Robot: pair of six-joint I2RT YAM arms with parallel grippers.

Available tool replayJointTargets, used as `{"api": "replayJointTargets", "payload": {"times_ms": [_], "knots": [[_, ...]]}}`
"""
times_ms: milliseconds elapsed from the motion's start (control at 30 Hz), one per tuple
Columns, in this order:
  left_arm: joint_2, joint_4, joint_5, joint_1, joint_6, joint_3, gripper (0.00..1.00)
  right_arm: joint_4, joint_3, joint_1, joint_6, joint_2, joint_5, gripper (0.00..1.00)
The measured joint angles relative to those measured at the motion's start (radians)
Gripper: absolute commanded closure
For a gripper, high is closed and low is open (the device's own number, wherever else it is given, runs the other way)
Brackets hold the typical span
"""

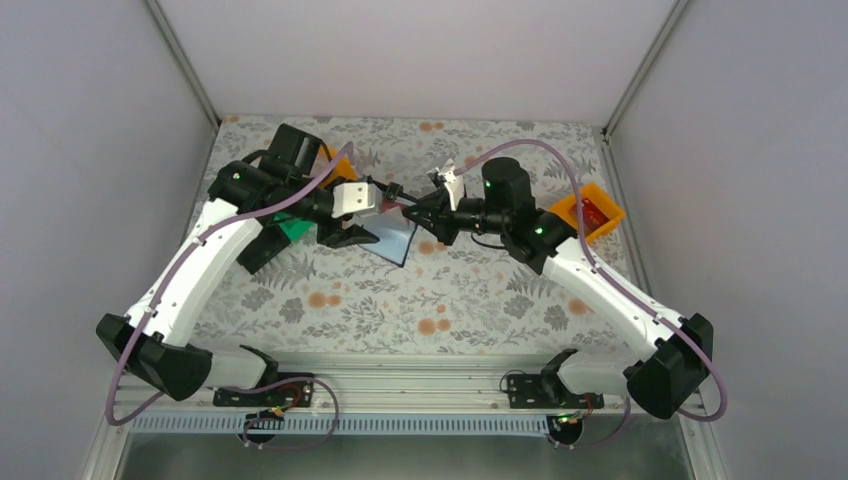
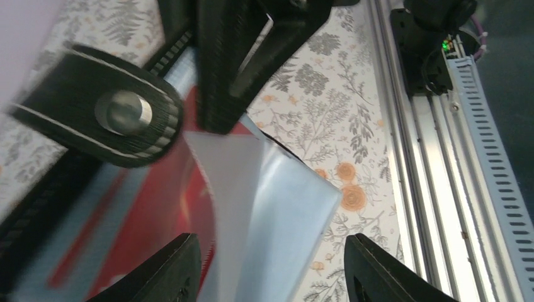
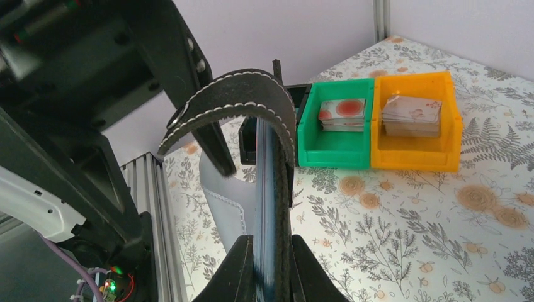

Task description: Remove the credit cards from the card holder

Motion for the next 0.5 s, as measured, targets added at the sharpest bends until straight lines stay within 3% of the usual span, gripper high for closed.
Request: {"api": "replayJointTargets", "payload": {"times_ms": [200, 500], "knots": [[-0.015, 0.014, 0.017, -0.019, 0.013, -0.076, 0.49, 0.006, 0.030, 0.000, 0.009, 0.002, -0.005, 0.96], [-0.068, 0.023, 0.024, -0.051, 0.024, -0.256, 0.47, 0.049, 0.034, -0.003, 0.087, -0.001, 0.064, 0.96]]}}
